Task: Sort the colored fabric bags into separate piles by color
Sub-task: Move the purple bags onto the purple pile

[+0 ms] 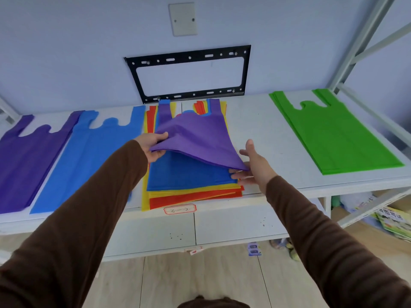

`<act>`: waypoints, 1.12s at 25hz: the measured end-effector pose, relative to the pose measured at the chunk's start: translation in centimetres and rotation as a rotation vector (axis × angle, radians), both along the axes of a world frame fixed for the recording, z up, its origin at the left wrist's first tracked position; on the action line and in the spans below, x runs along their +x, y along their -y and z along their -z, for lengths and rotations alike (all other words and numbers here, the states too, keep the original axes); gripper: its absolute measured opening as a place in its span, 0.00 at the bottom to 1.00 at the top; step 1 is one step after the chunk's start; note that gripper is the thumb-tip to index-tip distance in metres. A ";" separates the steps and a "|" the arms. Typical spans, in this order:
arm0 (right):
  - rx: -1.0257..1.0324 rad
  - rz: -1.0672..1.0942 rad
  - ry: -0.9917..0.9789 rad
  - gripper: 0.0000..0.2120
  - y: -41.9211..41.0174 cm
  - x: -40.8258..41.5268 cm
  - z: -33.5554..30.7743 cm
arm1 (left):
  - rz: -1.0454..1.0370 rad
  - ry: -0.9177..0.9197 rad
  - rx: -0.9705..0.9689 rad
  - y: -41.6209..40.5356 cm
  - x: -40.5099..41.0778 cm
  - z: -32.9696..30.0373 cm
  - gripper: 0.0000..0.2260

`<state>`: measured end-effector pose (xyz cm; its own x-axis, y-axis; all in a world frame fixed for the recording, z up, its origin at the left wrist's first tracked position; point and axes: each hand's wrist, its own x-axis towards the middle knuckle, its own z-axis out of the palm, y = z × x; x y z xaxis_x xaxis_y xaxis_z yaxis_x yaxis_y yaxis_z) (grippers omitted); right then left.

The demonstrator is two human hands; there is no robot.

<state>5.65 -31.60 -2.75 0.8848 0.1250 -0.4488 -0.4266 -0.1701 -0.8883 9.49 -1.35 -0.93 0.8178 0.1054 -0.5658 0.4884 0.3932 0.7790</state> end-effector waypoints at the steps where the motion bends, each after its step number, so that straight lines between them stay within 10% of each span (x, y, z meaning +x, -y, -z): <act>1: 0.152 -0.016 -0.091 0.28 -0.3 0.0 -0.4 | 0.030 -0.009 0.017 -0.1 -0.3 0.3 0.07; 8: 0.138 -0.249 0.010 0.38 -0.4 1.3 0.9 | 0.072 0.086 0.278 -0.7 -1.4 2.4 0.33; 17: 0.331 -0.322 0.023 0.36 -2.3 1.6 -2.3 | 0.426 0.194 0.724 -2.0 1.8 -0.8 0.39; 28: 0.410 -0.395 0.537 0.40 -34.8 -1.5 -12.9 | 0.048 0.604 0.766 -35.0 -4.0 -17.1 0.38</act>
